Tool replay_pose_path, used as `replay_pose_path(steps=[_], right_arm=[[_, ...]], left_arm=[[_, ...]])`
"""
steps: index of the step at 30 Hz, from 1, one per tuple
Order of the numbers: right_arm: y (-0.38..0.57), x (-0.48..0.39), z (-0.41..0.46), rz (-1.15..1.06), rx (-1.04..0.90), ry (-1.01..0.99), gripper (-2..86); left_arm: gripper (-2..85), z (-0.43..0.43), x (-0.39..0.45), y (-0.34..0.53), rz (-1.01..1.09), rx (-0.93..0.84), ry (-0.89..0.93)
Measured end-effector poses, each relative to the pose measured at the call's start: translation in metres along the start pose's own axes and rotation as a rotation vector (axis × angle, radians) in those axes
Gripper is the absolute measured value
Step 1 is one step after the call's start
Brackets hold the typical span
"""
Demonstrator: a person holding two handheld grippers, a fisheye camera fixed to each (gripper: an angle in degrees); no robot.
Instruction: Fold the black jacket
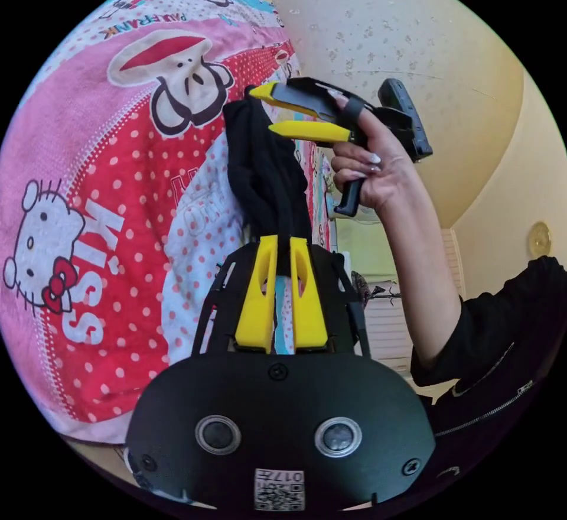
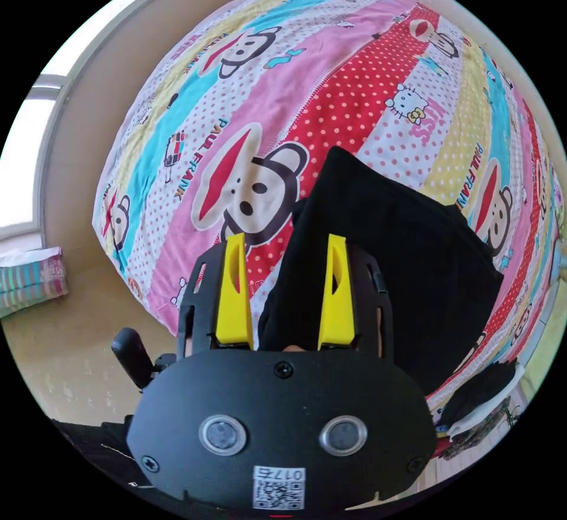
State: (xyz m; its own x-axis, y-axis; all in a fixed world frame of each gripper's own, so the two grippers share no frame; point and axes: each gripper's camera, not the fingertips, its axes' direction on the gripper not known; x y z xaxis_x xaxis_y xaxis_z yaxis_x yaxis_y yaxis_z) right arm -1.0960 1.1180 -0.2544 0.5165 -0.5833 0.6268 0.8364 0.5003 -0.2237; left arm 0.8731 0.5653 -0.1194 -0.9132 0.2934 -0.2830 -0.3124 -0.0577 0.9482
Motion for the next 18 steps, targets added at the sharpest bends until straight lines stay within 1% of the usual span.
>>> replay_pose_path(steps=[3, 5, 6, 7, 8, 9, 12, 15, 16, 18], right_arm=[[-0.017, -0.019, 0.016, -0.009, -0.109, 0.112, 17.7], [-0.024, -0.032, 0.032, -0.059, -0.174, 0.337, 15.3], [-0.025, -0.034, 0.036, -0.072, -0.189, 0.399, 14.4], [-0.025, -0.036, 0.043, -0.105, -0.218, 0.505, 12.9], [-0.023, -0.037, 0.047, -0.147, -0.237, 0.582, 11.6], [-0.021, -0.036, 0.048, -0.167, -0.246, 0.603, 11.1], [-0.01, -0.02, 0.036, -0.21, -0.256, 0.583, 8.5], [0.007, 0.011, -0.012, -0.204, -0.175, 0.409, 7.0], [0.018, 0.028, -0.036, -0.201, -0.132, 0.325, 6.8], [0.038, 0.062, -0.074, -0.19, -0.049, 0.192, 6.6]], left_arm=[[4.4, -0.003, 0.023, -0.003, 0.061, 0.007, -0.012], [4.2, -0.006, 0.032, -0.005, 0.075, 0.019, -0.02], [4.2, -0.008, 0.037, -0.005, 0.077, 0.03, -0.026], [4.2, -0.009, 0.039, -0.006, 0.078, 0.035, -0.027], [4.1, -0.011, 0.042, -0.007, 0.078, 0.04, -0.026], [4.1, -0.012, 0.045, -0.008, 0.073, 0.04, -0.026], [4.0, -0.016, 0.05, -0.011, 0.066, 0.032, -0.028], [4.0, -0.019, 0.062, -0.016, 0.061, 0.012, 0.013], [4.0, -0.02, 0.067, -0.016, 0.062, 0.008, 0.024], [3.9, -0.021, 0.098, -0.02, 0.112, 0.005, 0.02]])
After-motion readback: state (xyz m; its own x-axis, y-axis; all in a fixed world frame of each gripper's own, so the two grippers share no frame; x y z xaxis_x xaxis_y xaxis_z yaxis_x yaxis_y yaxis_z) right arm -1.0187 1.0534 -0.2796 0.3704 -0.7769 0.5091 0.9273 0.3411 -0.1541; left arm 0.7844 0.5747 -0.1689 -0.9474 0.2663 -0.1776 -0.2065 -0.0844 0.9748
